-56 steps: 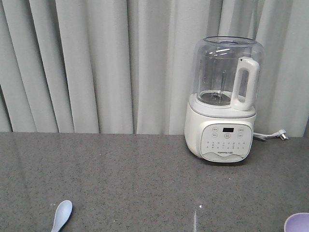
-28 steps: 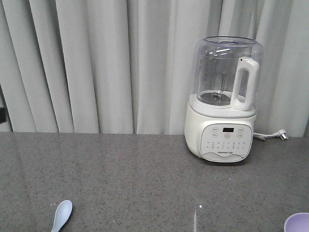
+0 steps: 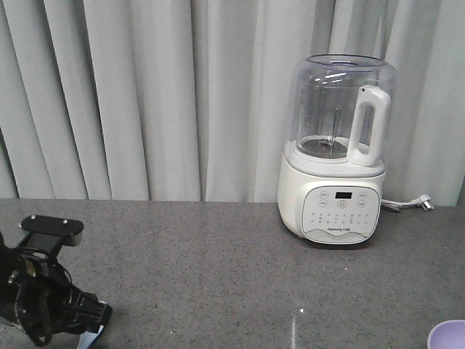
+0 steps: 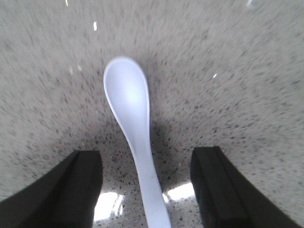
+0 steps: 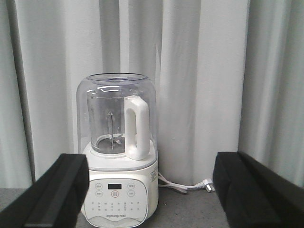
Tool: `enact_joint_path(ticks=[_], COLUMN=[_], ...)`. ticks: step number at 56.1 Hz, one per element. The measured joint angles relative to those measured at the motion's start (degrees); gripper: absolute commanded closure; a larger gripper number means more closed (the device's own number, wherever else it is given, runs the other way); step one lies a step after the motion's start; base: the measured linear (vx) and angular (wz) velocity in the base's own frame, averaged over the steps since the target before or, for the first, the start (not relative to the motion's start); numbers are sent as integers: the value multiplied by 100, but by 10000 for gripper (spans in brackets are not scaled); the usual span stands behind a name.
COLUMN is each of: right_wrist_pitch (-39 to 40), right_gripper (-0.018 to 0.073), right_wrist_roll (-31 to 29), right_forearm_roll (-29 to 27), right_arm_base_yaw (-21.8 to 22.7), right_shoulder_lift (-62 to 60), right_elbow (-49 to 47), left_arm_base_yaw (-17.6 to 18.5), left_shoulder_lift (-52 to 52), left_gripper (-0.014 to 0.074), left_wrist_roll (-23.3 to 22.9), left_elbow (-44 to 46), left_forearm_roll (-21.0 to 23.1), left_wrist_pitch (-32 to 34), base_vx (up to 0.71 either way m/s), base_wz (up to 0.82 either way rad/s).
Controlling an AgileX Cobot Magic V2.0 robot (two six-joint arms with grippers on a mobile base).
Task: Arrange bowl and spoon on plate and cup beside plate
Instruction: 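Grasp the white spoon with the left gripper and the bowl rim with the right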
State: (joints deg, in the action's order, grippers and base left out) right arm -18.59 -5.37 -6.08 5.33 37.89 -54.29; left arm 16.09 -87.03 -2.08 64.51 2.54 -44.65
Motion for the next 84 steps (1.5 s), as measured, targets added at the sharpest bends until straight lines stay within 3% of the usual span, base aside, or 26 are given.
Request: enact_joint_path(ticks=[26, 33, 42, 56, 57, 63, 72, 84], right_wrist_pitch=[-60, -60, -60, -167, -815, -1267, -2221, -3605], right_gripper=[-19, -19, -19, -15, 25, 41, 42, 42], right_wrist_roll=[0, 0, 0, 0, 219, 579, 1572, 1745], right_forearm_roll=[0, 0, 57, 99, 158, 436, 1194, 1720], right_arm_base_yaw=[0, 0, 0, 0, 0, 0, 0, 0], right_shoulder_lift=[0, 0, 0, 0, 7, 122, 802, 2251], right_elbow=[0, 0, 0, 0, 0, -12, -30, -23], left_arm_base_yaw=[0, 0, 0, 0, 0, 0, 0, 0], left_shoulder_lift=[-964, -1024, -1024, -774, 152, 881, 1812, 2393], left_gripper=[116, 257, 606, 604, 603, 603, 603, 603], left_wrist_roll=[-237, -254, -214, 1, 52, 64, 64, 93], left_elbow=[0, 43, 43, 43, 43, 43, 43, 43], left_forearm_roll=[-16, -49, -60, -55, -55, -55, -55, -55], left_wrist_pitch=[-57, -51, -77, -66, 205, 283, 283, 191], base_vx=[0, 0, 0, 0, 0, 0, 0, 0], base_wz=[0, 0, 0, 0, 0, 0, 0, 0])
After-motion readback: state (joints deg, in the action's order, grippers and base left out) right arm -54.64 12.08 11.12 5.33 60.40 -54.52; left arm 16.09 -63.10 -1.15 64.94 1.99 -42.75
